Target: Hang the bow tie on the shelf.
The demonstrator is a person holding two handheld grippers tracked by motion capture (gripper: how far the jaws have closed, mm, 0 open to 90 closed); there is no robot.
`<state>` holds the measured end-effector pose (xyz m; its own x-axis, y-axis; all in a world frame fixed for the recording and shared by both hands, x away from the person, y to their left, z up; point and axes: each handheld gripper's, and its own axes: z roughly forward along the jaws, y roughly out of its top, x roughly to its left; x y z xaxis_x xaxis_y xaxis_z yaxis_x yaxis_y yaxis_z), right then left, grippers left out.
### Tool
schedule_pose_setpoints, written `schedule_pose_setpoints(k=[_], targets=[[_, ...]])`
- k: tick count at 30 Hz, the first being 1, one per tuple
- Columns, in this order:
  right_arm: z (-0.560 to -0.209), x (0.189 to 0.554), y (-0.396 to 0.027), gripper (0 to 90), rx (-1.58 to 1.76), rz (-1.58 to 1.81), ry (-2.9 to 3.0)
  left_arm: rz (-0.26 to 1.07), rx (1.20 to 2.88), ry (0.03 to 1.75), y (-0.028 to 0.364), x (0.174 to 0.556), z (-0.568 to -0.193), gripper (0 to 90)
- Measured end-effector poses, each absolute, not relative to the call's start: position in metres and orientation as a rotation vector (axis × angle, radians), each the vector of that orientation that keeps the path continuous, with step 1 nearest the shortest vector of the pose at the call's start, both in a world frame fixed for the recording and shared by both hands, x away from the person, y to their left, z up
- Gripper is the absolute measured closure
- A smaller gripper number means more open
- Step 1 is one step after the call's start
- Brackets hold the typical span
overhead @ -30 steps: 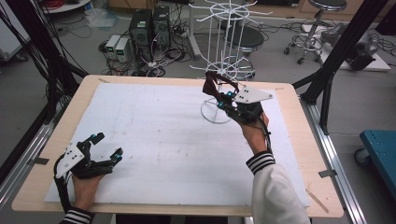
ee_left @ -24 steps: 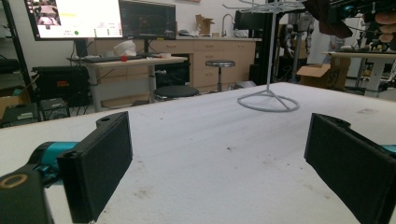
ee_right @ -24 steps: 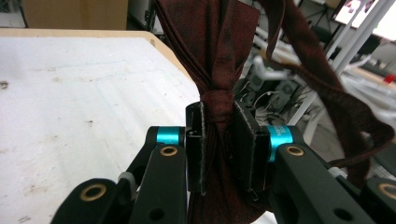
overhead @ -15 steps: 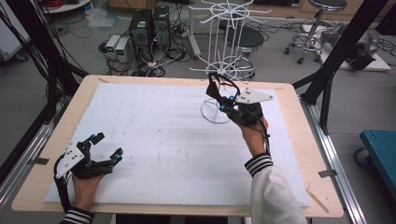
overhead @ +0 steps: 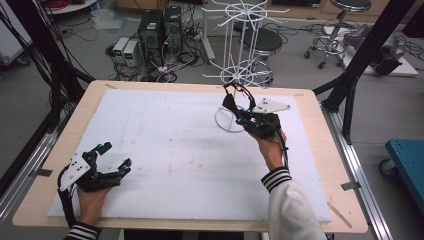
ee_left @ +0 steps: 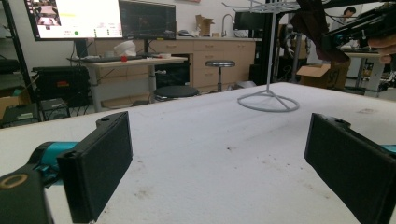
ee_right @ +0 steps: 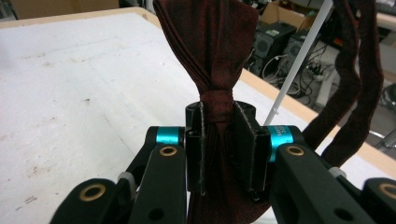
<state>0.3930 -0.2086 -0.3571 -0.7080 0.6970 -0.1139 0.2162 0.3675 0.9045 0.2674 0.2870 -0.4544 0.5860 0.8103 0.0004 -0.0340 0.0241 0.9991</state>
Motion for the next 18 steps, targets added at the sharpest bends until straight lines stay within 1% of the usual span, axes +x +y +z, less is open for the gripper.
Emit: schedule_pose_setpoints(k=[15, 16, 17, 18], targets=[[-0.369, 0.394, -0.213, 73.5, 0.816, 1.334, 2.142, 0.746, 1.403, 0.72, 0.287, 0.268, -0.454, 8.1], [-0.369, 0.394, -0.213, 71.4, 0.811, 1.341, 2.141, 0.746, 1.403, 0.719, 0.287, 0.268, -0.454, 8.1], [-0.37, 0.394, -0.212, 64.0, 0.796, 1.357, 2.136, 0.745, 1.403, 0.72, 0.287, 0.268, -0.454, 8.1], [-0.371, 0.394, -0.212, 52.7, 0.799, 1.366, 2.134, 0.746, 1.403, 0.72, 0.287, 0.268, -0.454, 8.1]])
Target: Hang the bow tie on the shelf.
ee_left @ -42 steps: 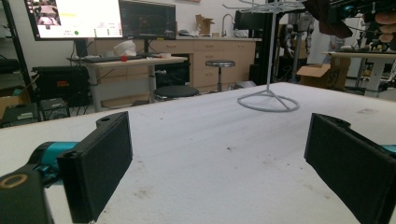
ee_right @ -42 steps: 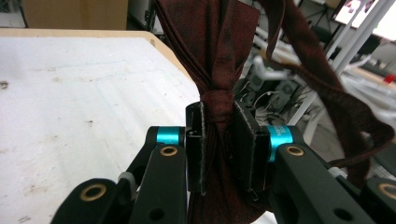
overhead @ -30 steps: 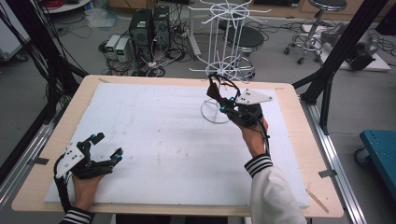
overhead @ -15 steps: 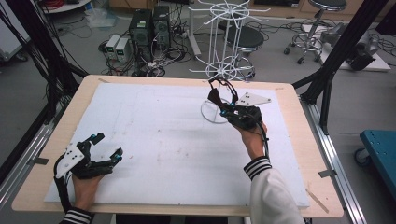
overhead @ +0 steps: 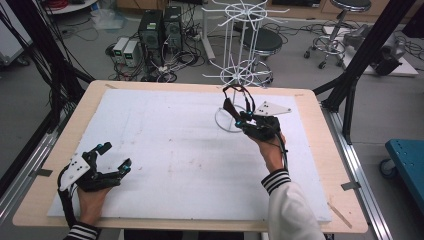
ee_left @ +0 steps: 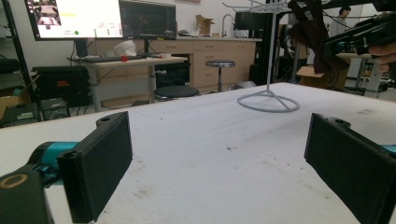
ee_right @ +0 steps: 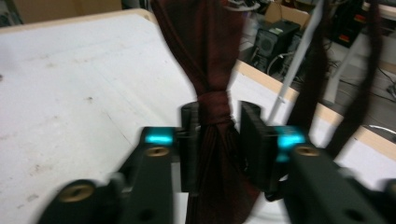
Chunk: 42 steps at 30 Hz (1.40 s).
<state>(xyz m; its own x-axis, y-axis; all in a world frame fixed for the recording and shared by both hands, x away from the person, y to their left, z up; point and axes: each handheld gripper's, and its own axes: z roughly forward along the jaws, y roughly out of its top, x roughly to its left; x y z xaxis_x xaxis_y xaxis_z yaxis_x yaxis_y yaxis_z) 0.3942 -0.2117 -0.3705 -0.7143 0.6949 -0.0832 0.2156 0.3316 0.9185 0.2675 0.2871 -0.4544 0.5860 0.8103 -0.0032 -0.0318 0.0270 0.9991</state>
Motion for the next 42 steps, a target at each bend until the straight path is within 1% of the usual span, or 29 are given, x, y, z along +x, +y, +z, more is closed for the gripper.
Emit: schedule_pose_setpoints(k=[2, 3, 4, 5, 6, 17, 25, 27, 33, 42], targets=[[-0.372, 0.393, -0.208, 25.5, 0.814, 1.358, 2.125, 0.744, 1.405, 0.718, 0.287, 0.268, -0.454, 8.1], [-0.373, 0.392, -0.206, 15.2, 0.818, 1.345, 2.128, 0.745, 1.406, 0.718, 0.287, 0.268, -0.454, 8.1], [-0.373, 0.391, -0.205, 8.7, 0.825, 1.342, 2.129, 0.747, 1.404, 0.719, 0.287, 0.268, -0.454, 8.1], [-0.374, 0.39, -0.204, 6.3, 0.818, 1.352, 2.127, 0.746, 1.404, 0.719, 0.287, 0.268, -0.454, 8.1], [-0.374, 0.388, -0.204, 0.6, 0.828, 1.367, 2.125, 0.745, 1.406, 0.718, 0.287, 0.268, -0.454, 8.1], [-0.358, 0.365, -0.219, 0.6, 0.799, 1.466, 2.048, 0.746, 1.404, 0.719, 0.287, 0.268, -0.454, 8.1], [-0.362, 0.34, -0.241, 0.7, 0.792, 1.492, 2.014, 0.748, 1.402, 0.722, 0.287, 0.268, -0.454, 8.1], [-0.366, 0.328, -0.246, 0.7, 0.757, 1.539, 1.911, 0.749, 1.408, 0.719, 0.287, 0.267, -0.454, 8.1], [-0.39, 0.301, -0.266, 0.7, 0.793, 1.548, 1.875, 0.749, 1.403, 0.722, 0.287, 0.268, -0.454, 8.2], [-0.425, 0.278, -0.285, 0.7, 0.818, 1.569, 1.77, 0.75, 1.403, 0.724, 0.287, 0.268, -0.454, 8.3]])
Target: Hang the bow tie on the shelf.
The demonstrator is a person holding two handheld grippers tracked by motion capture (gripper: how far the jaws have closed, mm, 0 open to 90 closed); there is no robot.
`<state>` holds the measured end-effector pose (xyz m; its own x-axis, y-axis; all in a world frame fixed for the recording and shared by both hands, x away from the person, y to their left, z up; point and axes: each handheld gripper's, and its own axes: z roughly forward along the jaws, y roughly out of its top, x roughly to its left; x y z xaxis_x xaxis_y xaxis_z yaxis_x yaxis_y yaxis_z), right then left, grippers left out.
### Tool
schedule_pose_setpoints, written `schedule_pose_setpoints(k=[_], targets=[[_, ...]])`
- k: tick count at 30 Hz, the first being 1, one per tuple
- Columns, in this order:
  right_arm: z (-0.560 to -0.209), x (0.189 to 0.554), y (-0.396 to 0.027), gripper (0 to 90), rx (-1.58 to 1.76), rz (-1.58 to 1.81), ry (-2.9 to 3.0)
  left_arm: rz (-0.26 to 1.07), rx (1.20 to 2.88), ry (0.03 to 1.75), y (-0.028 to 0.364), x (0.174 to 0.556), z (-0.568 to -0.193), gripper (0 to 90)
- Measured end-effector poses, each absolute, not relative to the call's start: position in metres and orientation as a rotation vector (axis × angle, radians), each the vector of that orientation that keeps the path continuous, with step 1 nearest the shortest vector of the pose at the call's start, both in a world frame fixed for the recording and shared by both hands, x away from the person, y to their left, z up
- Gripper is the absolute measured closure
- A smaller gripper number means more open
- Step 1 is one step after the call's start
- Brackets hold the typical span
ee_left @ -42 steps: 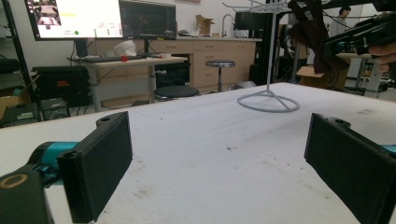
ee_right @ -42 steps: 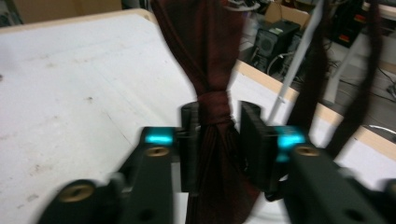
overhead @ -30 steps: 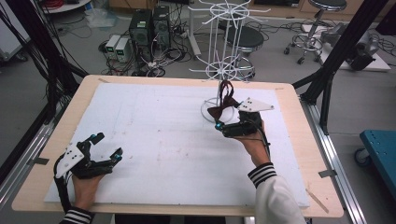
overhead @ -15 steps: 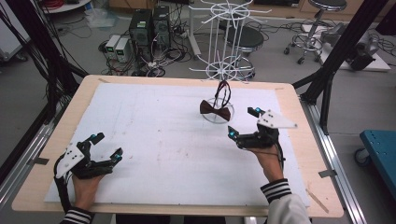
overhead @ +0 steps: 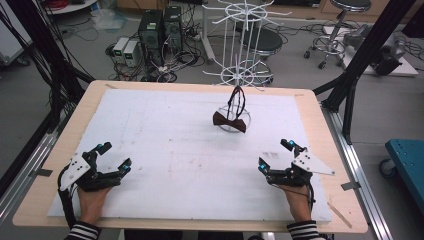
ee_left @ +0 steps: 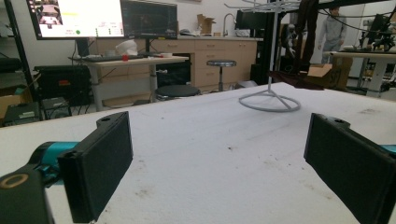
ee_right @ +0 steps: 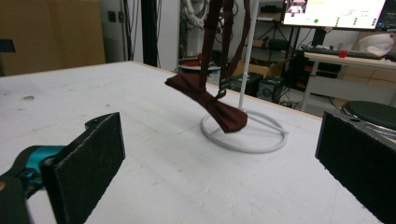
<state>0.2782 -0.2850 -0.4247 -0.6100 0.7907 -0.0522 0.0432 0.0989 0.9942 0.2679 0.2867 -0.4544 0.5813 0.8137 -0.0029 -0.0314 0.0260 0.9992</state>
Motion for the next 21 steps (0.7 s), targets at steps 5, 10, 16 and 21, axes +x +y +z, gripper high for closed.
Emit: schedule_pose_setpoints(k=[5, 10, 16, 21], targets=[[-0.44, 0.269, -0.288, 0.7, 0.836, 1.557, 1.698, 0.75, 1.404, 0.727, 0.287, 0.268, -0.454, 8.3], [-0.45, 0.269, -0.287, 0.6, 0.842, 1.525, 1.695, 0.751, 1.404, 0.725, 0.287, 0.268, -0.454, 8.3], [-0.451, 0.27, -0.285, 0.7, 0.854, 1.499, 1.686, 0.752, 1.403, 0.725, 0.287, 0.268, -0.454, 8.3], [-0.452, 0.27, -0.286, 0.7, 0.845, 1.503, 1.681, 0.755, 1.407, 0.723, 0.287, 0.267, -0.454, 8.3]])
